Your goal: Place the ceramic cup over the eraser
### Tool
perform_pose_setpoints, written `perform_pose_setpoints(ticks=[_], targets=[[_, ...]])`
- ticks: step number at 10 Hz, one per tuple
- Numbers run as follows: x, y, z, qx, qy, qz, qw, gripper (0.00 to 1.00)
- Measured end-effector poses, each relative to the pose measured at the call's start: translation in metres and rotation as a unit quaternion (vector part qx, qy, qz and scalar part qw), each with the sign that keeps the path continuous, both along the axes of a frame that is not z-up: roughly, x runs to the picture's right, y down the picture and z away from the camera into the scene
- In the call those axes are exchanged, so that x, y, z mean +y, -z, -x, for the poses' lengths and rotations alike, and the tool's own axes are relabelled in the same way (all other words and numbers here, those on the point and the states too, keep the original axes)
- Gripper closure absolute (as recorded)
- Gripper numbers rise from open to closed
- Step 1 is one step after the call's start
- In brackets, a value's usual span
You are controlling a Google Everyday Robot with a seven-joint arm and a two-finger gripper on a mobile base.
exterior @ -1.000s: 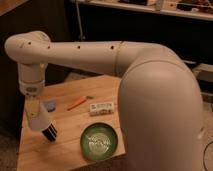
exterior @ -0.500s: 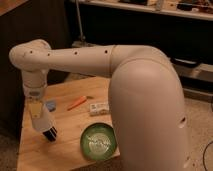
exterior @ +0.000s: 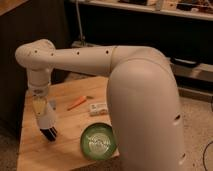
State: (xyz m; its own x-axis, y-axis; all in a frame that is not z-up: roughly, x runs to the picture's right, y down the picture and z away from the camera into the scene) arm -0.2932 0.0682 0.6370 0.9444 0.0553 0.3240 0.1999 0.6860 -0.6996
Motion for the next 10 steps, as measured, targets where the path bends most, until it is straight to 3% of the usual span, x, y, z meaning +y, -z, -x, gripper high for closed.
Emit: perform_pose_setpoints(ticks=[10], targets=[[0.015,0.023,0.002,-0.022,0.001,0.008,0.9997,1.00]])
